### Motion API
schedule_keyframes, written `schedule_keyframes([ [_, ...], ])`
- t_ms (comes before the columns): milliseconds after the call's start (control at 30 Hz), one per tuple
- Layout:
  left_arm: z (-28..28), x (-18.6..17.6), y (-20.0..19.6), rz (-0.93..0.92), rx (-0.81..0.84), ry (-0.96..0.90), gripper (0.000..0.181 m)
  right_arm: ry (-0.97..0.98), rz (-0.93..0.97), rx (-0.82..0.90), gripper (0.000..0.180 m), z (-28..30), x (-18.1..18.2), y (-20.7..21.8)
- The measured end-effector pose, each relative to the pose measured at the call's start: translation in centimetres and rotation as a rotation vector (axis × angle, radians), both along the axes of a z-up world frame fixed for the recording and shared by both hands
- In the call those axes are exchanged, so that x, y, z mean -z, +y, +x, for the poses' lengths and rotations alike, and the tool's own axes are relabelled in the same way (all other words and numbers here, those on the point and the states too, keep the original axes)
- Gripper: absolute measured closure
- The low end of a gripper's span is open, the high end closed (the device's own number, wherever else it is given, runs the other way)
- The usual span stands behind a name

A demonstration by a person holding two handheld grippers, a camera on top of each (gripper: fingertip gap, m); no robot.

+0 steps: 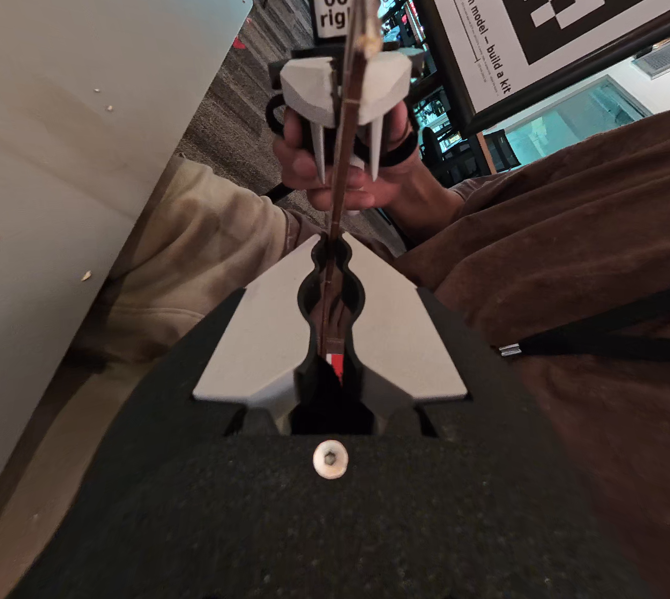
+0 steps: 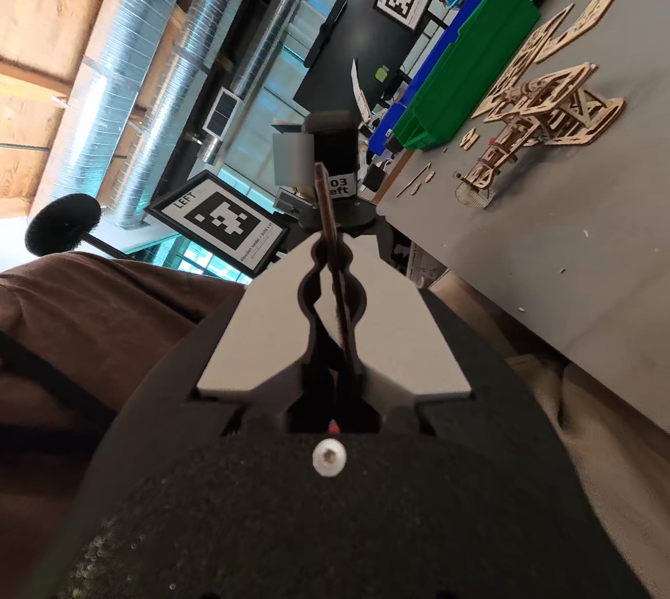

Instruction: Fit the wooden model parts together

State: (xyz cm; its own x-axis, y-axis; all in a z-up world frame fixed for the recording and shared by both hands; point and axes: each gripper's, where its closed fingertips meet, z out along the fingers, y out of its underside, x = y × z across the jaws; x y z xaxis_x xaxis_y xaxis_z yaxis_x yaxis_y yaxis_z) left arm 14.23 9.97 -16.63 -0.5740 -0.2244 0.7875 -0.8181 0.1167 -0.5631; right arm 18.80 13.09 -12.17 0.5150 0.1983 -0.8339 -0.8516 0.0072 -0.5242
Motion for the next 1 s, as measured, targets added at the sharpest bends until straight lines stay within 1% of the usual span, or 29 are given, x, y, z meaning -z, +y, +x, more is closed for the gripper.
schedule_keyframes([
  [100,-0.1,0.1,-0.1,0.001,0.002,0.004,0.18,-0.017,-0.032,0.024,0.177,0.3,0.5,0.0],
  [200,0.1,0.2,0.0,0.017,-0.007,0.009,0.177,-0.085,-0.071,0.046,0.178,0.4,0.6,-0.1],
  [233,0.5,0.4,0.2,0.037,-0.027,-0.003,0.175,-0.118,-0.093,0.054,0.179,0.4,0.7,-0.2],
  [300,1.5,0.2,0.8,0.039,-0.09,-0.017,0.163,-0.191,-0.156,0.056,0.178,0.4,1.3,-0.4],
  [367,2.3,-0.7,1.5,-0.016,-0.137,-0.009,0.164,-0.236,-0.199,0.079,0.177,0.8,1.6,-0.7],
  [400,2.6,-1.0,1.8,-0.035,-0.155,-0.004,0.169,-0.24,-0.203,0.08,0.178,0.9,1.7,-0.7],
  [433,2.9,-1.1,2.1,-0.045,-0.169,-0.001,0.171,-0.237,-0.202,0.072,0.177,0.8,1.6,-0.7],
  [567,3.8,-2.0,2.8,-0.088,-0.226,-0.025,0.171,-0.215,-0.197,0.037,0.177,0.2,1.9,-0.4],
  [633,3.9,-2.5,2.8,-0.097,-0.229,-0.052,0.171,-0.205,-0.197,0.004,0.177,-0.4,2.0,0.0],
  [767,3.3,-3.2,2.3,-0.095,-0.199,-0.114,0.172,-0.128,-0.129,-0.051,0.178,-1.3,1.2,0.2],
  [867,3.1,-3.6,2.1,-0.095,-0.19,-0.157,0.178,-0.099,-0.092,-0.066,0.178,-1.4,0.8,0.0],
  [1000,3.0,-3.6,2.1,-0.079,-0.183,-0.184,0.179,-0.089,-0.098,-0.07,0.176,-1.4,0.9,-0.1],
])
